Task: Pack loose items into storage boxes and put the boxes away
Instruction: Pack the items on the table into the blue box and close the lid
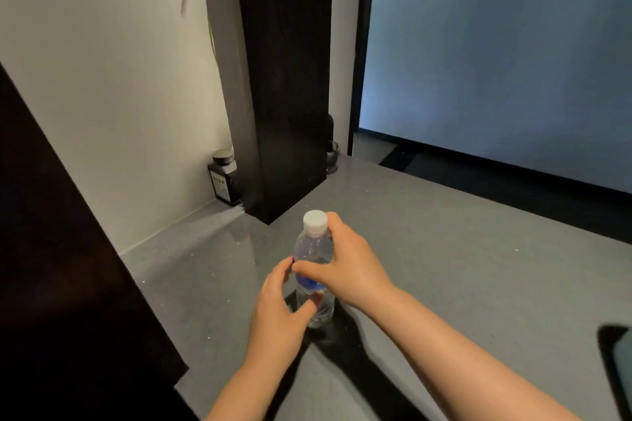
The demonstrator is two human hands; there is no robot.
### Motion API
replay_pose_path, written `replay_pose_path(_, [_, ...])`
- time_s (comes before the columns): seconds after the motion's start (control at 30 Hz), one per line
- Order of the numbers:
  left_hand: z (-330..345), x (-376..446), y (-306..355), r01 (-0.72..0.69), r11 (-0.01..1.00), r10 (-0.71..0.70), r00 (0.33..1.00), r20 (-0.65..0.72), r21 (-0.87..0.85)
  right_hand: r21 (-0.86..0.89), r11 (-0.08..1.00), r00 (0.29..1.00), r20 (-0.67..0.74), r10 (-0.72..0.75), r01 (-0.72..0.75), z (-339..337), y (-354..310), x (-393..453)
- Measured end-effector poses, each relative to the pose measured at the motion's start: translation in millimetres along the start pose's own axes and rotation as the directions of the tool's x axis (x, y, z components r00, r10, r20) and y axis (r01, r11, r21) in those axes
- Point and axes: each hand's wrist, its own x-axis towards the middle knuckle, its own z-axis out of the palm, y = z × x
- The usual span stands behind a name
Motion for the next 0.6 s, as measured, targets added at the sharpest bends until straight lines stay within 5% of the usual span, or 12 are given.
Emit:
replay_pose_path(0.17, [28.2,-14.1,22.7,-0.148,0.987,0.152,0.987,0.057,-0.061,0.143,0.984,0.970,-0.202,0.138,-0.110,-31.9,20.0,-42.7])
replay_pose_path(0.37, [90.4,-62.6,109.4,-0.317,0.926,0.355,0.916,0.185,-0.207,0.189,0.976,0.837,-0.513,0.193,-0.109,-125.0,25.1,-129.3])
replay_pose_path(0.6, [178.6,-138.6,211.8,-0.358,0.765,0.592,0.718,0.366,-0.535,0.019,0.989,0.604,-0.790,0.104,-0.145,-249.0,26.7,-243.2])
